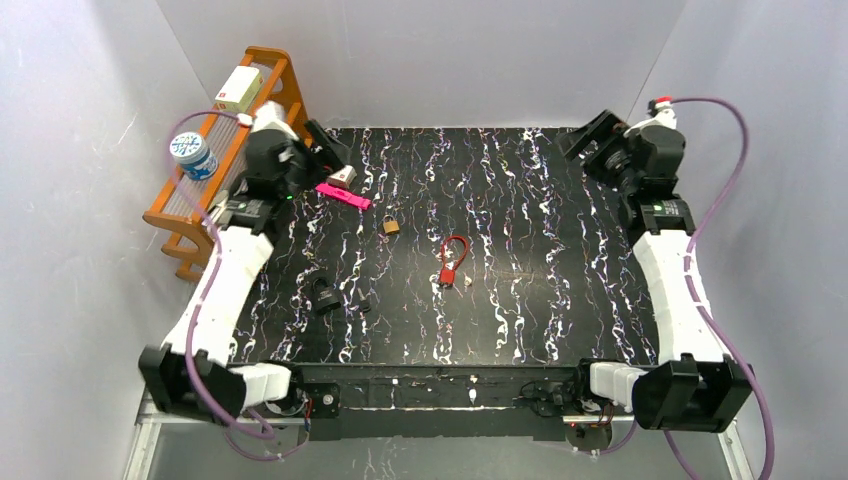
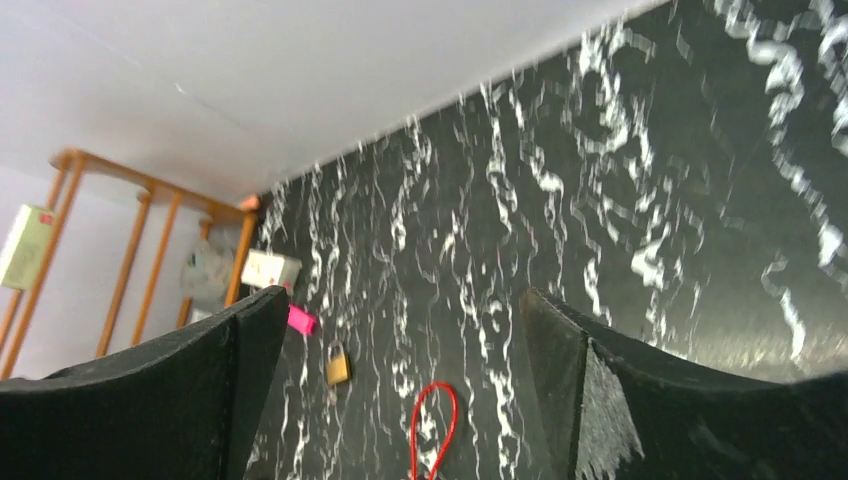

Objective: Unlock with the key

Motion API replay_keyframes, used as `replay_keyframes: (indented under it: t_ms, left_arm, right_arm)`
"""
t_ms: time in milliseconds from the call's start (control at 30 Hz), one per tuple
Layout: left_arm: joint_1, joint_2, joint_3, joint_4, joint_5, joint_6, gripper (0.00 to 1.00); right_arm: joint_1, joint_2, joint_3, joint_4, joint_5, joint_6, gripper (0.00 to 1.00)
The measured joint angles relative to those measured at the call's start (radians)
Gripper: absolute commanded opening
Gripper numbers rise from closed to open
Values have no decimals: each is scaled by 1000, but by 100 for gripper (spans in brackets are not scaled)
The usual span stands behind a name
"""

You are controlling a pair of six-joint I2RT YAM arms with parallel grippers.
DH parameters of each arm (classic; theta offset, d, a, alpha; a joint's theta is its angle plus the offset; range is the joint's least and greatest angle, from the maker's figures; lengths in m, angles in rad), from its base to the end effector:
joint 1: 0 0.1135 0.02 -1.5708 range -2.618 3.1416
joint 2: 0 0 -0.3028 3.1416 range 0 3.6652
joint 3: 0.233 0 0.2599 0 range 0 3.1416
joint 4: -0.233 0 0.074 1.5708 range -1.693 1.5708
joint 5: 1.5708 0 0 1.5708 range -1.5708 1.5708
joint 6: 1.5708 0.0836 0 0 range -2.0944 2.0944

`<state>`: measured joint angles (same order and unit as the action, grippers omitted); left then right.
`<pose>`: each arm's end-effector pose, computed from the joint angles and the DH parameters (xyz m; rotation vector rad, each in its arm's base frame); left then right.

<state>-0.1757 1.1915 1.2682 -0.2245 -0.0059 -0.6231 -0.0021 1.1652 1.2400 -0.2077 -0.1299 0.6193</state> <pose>0.3066 -0.0539 0.4508 -0.3934 1.7093 -0.5833 0.3037 0.0102 0.4497 0.4358 1.6799 0.5680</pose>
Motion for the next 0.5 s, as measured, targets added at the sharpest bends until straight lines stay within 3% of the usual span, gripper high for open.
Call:
replay_keyframes:
  t_ms: [133, 267, 367, 500]
  left_arm:
    - [-113, 146, -5, -3, -3, -15, 97]
    - [-221, 272, 13, -30, -19, -29, 97]
    - [-270, 353, 24, -53, -49, -36, 77]
    - [-316, 449, 24, -98, -93, -53, 65]
  right_arm:
    - [37, 27, -93, -3, -40, 34, 87]
    - [71, 27, -180, 7, -88, 64, 82]
    - [84, 28, -212, -8, -90, 74, 79]
    - [97, 34, -224, -21, -102, 76, 75]
